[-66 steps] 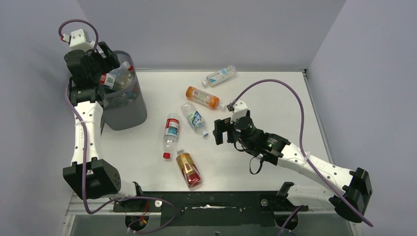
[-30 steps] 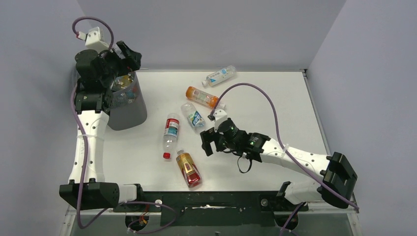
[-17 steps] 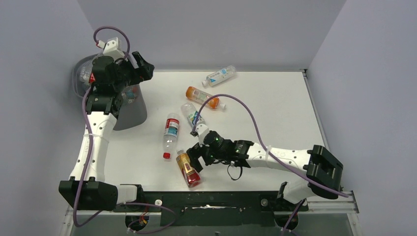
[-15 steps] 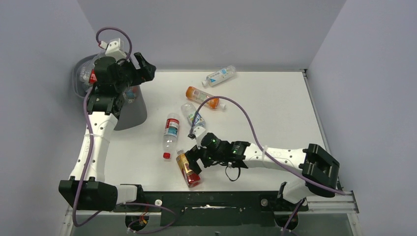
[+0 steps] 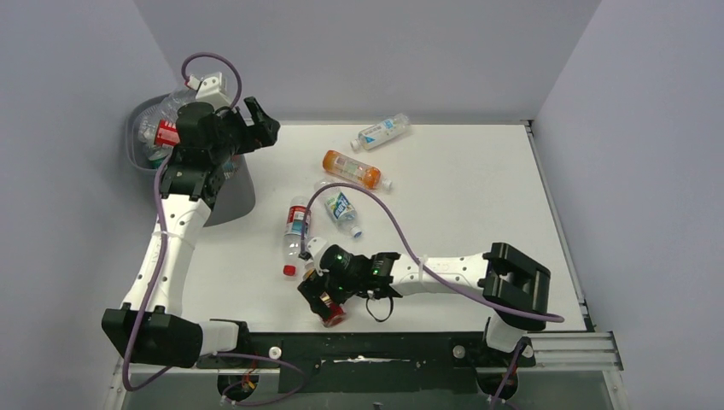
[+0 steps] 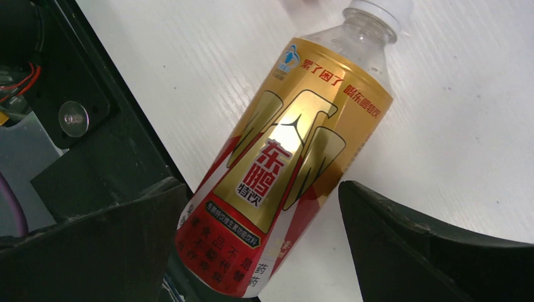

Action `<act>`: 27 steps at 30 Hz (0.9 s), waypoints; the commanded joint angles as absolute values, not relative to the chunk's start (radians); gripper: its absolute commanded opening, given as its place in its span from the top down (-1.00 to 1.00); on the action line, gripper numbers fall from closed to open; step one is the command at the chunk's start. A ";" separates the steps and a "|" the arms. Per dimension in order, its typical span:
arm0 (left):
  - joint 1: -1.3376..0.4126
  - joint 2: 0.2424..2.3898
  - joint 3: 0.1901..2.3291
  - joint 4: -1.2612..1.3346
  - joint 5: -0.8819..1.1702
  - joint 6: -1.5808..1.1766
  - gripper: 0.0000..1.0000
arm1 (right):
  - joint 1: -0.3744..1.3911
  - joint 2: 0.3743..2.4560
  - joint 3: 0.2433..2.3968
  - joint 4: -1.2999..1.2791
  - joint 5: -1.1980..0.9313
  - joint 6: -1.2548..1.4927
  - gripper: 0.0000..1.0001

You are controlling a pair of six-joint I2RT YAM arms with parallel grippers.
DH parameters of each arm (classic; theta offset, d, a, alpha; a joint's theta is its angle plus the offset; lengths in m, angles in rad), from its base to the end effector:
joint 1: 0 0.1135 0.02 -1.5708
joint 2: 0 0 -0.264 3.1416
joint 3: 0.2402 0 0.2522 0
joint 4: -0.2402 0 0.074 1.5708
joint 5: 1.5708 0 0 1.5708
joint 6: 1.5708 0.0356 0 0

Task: Put the plastic bottles in the bin
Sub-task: Pick up the plastic bottle at the center of the board.

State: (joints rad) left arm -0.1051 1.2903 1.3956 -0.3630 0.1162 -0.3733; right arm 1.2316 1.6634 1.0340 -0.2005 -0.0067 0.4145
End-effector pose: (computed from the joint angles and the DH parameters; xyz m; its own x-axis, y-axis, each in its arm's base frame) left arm 0.2879 -0.0345 0.4247 -0.3147 -0.3310 -0.8896 0.1084 0.9185 -0.3802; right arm 0.1168 0.3318 0.1998 -0.6051 -0.5046 -0.6158 -0.7656 0.5809 0.2763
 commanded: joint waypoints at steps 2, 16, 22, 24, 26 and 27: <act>-0.134 1.259 1.393 -0.329 0.109 -0.371 -0.68 | 1.261 1.733 1.129 -0.234 -0.012 0.383 -0.96; -0.230 1.218 1.295 -0.357 0.130 -0.397 -0.68 | 1.266 1.721 1.098 -0.239 0.008 0.382 -0.17; -0.256 1.225 1.276 -0.347 0.145 -0.413 -0.68 | 1.257 1.635 1.026 -0.226 0.073 0.401 0.04; -0.267 1.230 1.271 -0.339 0.149 -0.420 -0.68 | 1.255 1.605 1.008 -0.227 0.093 0.407 0.05; -0.283 1.236 1.267 -0.330 0.155 -0.429 -0.68 | 1.248 1.567 0.992 -0.230 0.112 0.411 0.05; -0.290 1.238 1.266 -0.325 0.157 -0.434 -0.68 | 1.245 1.550 0.985 -0.231 0.120 0.413 0.06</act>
State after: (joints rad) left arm -0.2642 1.2510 1.2655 -0.3809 0.1333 -0.4110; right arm 1.2560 1.6493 1.0016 -0.2508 0.0551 0.4011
